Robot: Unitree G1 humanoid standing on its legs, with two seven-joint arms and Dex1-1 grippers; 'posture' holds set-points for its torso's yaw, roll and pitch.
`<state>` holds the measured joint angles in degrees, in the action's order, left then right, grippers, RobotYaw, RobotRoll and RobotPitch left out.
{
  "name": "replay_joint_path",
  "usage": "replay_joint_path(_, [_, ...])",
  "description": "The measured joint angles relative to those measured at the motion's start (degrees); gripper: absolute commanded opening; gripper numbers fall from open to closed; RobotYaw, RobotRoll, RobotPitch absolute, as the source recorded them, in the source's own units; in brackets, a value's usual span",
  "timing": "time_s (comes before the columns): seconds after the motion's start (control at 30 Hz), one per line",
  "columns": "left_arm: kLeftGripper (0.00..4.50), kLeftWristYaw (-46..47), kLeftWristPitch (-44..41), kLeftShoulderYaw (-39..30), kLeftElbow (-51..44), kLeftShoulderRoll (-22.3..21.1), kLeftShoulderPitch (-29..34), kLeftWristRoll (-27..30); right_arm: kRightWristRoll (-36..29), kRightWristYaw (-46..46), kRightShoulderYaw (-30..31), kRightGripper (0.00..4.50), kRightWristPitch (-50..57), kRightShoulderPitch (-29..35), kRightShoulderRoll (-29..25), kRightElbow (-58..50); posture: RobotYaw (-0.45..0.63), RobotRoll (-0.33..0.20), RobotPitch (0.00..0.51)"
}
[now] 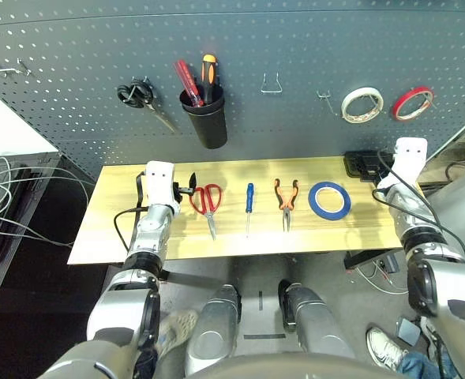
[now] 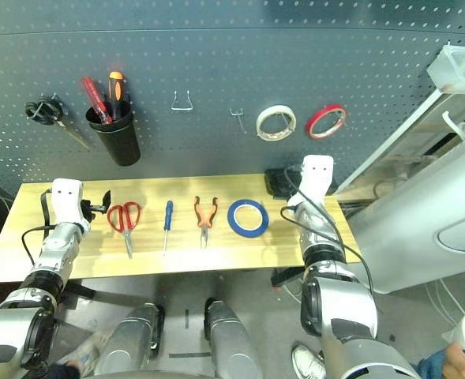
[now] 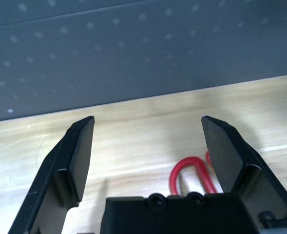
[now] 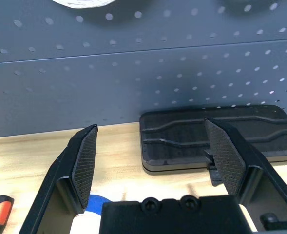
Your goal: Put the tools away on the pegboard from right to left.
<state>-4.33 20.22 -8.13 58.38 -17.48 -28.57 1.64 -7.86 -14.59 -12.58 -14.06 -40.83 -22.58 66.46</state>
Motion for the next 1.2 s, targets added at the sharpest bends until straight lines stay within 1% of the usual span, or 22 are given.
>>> replay_joint_path(0.13, [4.48,0.67,-0.09,0.04,-0.51,-0.6,0.25,-0.07,0.1,-0.21,0.01,4.5,0.0,-0.75,0.0,0.54,0.08,0.0,0.19])
replay_joint_path(0.27, [4.48,-0.56,-0.77,0.83,-1.58,-0.6,1.04,-0.58,0.05,-0.63,-0.01,4.5,0.46,-0.98,-0.04,0.91,0.08,0.0,0.193])
replay_joint_path(0.47, [4.48,-3.91,-2.31,2.99,-4.53,-0.88,1.95,-2.26,0.16,-0.76,0.11,4.5,6.01,-1.24,0.03,1.81,0.1,0.0,0.206])
replay_joint_path(0.7, [4.48,-5.21,-3.76,3.05,-8.39,-1.11,5.32,-2.54,2.27,-0.13,1.54,4.5,11.77,0.46,1.59,1.93,0.12,0.0,0.238])
replay_joint_path(1.0, [4.48,-5.68,-6.24,4.07,-14.04,-0.97,9.84,-3.28,5.26,1.04,4.11,4.5,15.76,2.43,3.04,2.02,0.13,0.0,0.258])
replay_joint_path(1.2, [4.48,-6.07,-7.85,4.12,-16.72,-0.9,10.45,-3.42,6.03,3.27,4.24,4.5,17.12,2.79,3.68,2.06,0.14,0.0,0.266])
